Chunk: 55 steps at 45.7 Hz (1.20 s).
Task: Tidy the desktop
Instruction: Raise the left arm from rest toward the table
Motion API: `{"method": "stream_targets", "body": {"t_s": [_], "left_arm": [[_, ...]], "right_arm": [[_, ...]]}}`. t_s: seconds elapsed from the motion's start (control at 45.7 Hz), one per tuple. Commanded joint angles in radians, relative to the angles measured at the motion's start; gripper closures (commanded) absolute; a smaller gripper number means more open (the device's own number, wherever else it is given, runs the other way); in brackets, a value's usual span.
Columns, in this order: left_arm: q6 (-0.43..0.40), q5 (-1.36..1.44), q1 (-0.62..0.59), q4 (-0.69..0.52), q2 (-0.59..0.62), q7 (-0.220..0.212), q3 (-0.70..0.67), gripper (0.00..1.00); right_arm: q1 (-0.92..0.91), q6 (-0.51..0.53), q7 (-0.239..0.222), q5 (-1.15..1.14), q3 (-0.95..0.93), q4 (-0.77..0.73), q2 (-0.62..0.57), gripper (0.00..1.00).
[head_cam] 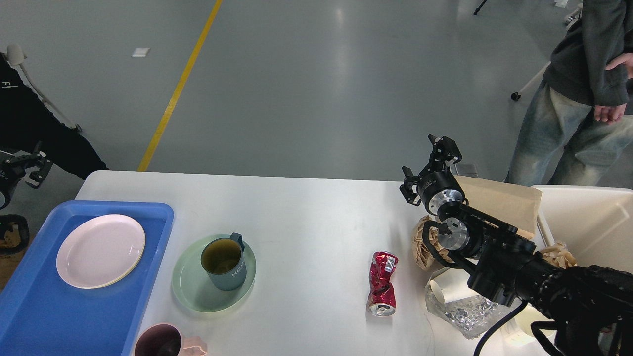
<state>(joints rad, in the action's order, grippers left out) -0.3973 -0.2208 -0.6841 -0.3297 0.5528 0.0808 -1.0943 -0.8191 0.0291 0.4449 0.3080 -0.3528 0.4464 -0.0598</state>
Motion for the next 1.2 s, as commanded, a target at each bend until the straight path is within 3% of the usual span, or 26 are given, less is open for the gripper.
{"method": "stream_targets", "body": {"t_s": [0.0, 0.394, 0.569, 0.657, 0.767, 1.183], "left_arm": [[-0.001, 0.0, 0.0, 0.0, -0.004, 0.002, -0.003, 0.04], [-0.035, 0.0, 0.0, -0.003, -0.011, -0.007, 0.001, 0.04], [-0.273, 0.0, 0.018, -0.003, -0.005, -0.015, 0.014, 0.04], [-0.339, 0.0, 0.037, -0.003, -0.004, -0.016, 0.02, 0.04], [-0.342, 0.0, 0.032, -0.006, -0.004, -0.018, 0.06, 0.04], [-0.351, 0.011, -0.07, -0.011, 0.114, -0.018, 0.434, 0.04]], "right_arm": [[0.0, 0.0, 0.0, 0.0, 0.0, 0.0, 0.0, 0.0], [0.0, 0.0, 0.0, 0.0, 0.0, 0.0, 0.0, 0.0], [0.0, 0.0, 0.0, 0.0, 0.0, 0.0, 0.0, 0.0], [0.0, 0.0, 0.0, -0.001, 0.0, 0.0, 0.0, 0.0], [0.0, 0.0, 0.0, 0.0, 0.0, 0.0, 0.0, 0.0], [0.0, 0.0, 0.0, 0.0, 0.0, 0.0, 0.0, 0.0]]}}
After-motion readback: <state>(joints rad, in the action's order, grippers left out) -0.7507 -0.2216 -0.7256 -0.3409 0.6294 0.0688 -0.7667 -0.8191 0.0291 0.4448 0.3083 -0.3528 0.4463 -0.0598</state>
